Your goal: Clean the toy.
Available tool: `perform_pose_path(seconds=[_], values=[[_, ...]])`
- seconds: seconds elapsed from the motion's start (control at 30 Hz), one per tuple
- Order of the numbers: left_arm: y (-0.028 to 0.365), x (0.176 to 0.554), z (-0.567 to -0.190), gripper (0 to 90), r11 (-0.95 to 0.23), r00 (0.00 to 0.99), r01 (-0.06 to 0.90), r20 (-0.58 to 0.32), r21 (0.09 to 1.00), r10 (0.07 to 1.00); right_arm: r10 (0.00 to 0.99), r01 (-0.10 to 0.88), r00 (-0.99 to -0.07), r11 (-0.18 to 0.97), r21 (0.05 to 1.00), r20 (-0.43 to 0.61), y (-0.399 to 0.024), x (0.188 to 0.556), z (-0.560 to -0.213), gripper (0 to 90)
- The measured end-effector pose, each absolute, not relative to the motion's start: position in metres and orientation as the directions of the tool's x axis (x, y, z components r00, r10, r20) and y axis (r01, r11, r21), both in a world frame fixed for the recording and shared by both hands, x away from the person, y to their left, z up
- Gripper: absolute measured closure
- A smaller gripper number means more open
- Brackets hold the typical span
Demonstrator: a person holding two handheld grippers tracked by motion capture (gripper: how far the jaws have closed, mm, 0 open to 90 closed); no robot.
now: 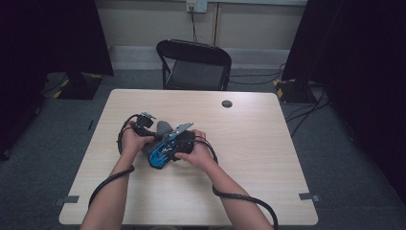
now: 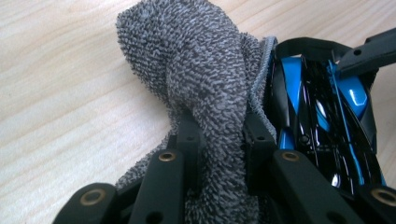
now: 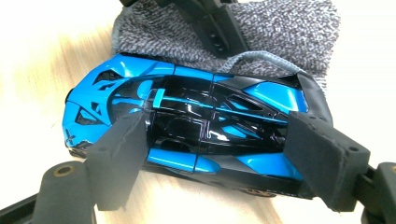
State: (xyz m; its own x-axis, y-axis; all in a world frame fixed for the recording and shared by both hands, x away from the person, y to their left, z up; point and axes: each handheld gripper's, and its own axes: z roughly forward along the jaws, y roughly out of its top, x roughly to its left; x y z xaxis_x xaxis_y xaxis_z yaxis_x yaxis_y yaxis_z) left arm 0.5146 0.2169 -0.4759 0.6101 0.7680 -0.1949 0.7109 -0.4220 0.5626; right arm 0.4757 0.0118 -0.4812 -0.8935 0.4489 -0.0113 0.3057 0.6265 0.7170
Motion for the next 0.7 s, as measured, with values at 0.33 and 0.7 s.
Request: perform_pose_path(seconds=[0.33, 0.7], values=[[0.224, 0.509, -0.476, 73.4, -0.415, 0.603, 0.717, -0.201, 0.56, 0.772, 0.448, 0.304, -0.894, 0.627, 0.717, -0.013, 0.012, 0.476, -0.481, 21.0], [0.234, 0.5, -0.474, 73.4, -0.424, 0.6, 0.727, -0.2, 0.54, 0.774, 0.45, 0.306, -0.893, 0.627, 0.717, -0.012, 0.012, 0.475, -0.481, 21.0]])
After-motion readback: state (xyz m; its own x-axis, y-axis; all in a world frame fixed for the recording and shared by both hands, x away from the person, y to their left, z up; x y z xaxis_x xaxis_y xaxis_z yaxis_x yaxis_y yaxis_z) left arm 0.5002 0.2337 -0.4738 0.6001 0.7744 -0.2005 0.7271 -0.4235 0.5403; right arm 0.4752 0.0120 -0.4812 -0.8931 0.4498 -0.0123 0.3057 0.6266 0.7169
